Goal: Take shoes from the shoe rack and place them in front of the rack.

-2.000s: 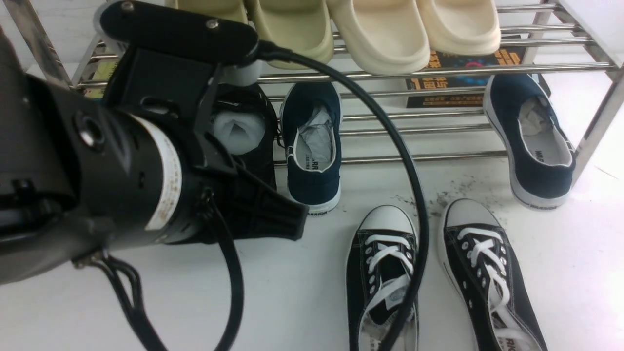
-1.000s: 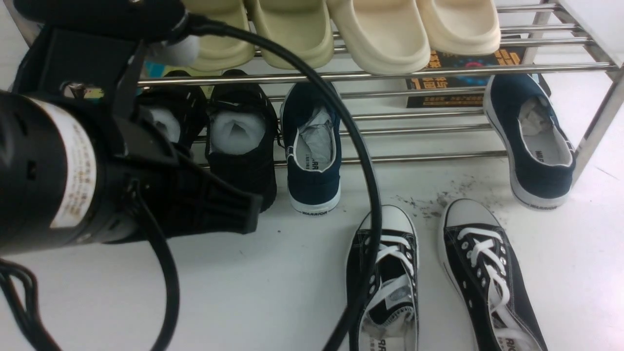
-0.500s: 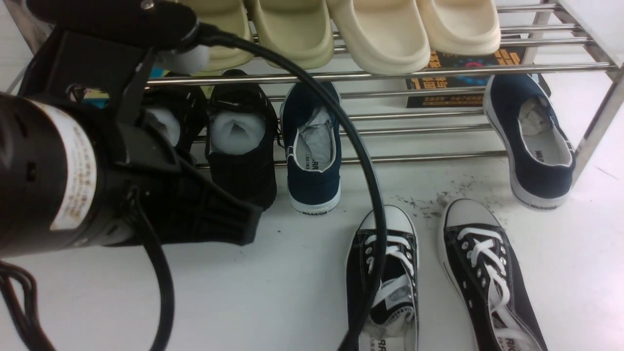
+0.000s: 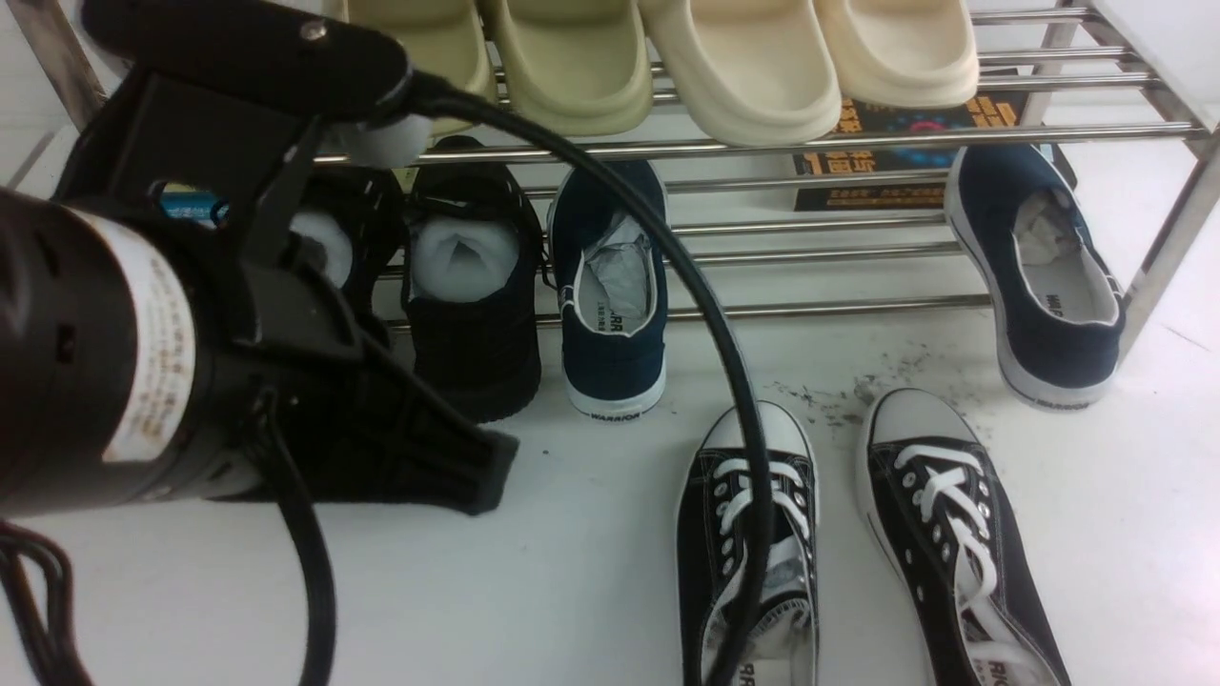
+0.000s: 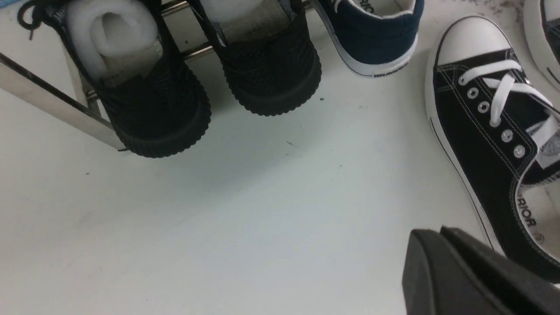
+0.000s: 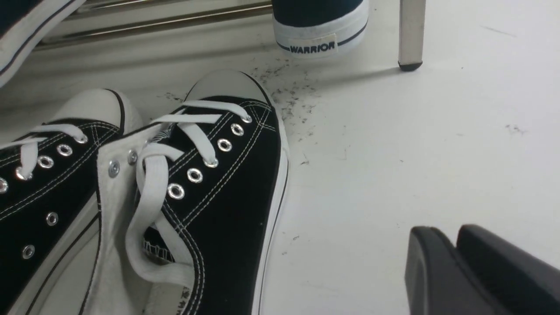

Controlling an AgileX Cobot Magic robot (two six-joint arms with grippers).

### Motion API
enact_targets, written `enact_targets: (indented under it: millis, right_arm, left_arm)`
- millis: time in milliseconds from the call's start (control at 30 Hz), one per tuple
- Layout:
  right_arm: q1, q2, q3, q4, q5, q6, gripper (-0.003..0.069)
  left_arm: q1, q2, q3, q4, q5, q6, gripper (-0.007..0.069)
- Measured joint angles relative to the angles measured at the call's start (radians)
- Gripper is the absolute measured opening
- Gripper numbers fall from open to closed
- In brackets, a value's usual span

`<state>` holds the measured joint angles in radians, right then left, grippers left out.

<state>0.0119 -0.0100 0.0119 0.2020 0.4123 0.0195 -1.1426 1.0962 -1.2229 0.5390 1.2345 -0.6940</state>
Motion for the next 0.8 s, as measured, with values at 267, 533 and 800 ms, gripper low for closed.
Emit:
enact_targets:
  millis: [267, 533, 800]
  right_arm:
    - [0.0, 0.0, 0.0, -0.003, 0.001, 0.001, 0.0109]
    - [0.0, 0.0, 0.0, -0.003, 0.001, 0.001, 0.0117]
    - [0.0, 0.0, -0.001, -0.003, 0.003, 0.002, 0.0123]
  left_arm:
    - [0.0, -0.069, 0.0, -0.096, 0.0, 0.089, 0.0017]
    - [0.0, -0.336, 0.121, -0.123, 0.0, 0.085, 0.0017]
    - [0.0, -0.644, 0.419, -0.131, 0.0, -0.157, 0.0017]
